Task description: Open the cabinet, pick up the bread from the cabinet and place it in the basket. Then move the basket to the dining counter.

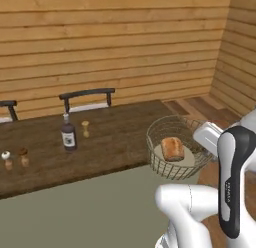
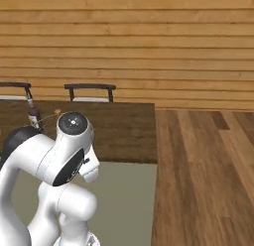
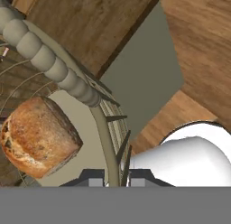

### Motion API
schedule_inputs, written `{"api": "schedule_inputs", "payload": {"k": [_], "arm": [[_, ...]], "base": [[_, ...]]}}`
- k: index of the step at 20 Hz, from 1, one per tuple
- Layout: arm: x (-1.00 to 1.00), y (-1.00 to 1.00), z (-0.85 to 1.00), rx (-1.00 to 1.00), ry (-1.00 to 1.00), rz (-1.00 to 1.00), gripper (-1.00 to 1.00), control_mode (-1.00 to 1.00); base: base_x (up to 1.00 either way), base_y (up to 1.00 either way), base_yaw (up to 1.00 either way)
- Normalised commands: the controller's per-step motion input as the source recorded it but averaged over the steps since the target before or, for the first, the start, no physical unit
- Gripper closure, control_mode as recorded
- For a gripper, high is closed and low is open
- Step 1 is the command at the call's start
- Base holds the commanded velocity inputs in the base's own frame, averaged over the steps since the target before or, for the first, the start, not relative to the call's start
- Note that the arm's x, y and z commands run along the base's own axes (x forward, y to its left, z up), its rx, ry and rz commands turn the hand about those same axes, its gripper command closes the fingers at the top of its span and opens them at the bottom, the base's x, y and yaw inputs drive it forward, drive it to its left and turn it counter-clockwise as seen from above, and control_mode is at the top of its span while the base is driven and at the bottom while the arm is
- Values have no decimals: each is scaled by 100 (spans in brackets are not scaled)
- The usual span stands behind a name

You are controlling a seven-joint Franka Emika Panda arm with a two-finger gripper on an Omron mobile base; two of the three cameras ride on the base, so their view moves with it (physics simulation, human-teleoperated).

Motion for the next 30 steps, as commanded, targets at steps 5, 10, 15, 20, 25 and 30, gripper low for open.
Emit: {"api": "schedule_inputs", "payload": {"k": [5, 10, 15, 20, 25, 30], "arm": [[0, 0, 0, 0, 0, 0, 100, 100], [0, 0, 0, 0, 0, 0, 100, 100], [0, 0, 0, 0, 0, 0, 100, 100], [0, 0, 0, 0, 0, 0, 100, 100], [0, 0, 0, 0, 0, 0, 100, 100], [41, 0, 0, 0, 0, 0, 100, -100]], "base": [[66, -20, -13], [24, 29, 14], [0, 42, 20], [0, 40, 21], [10, 5, 7], [0, 0, 0]]}}
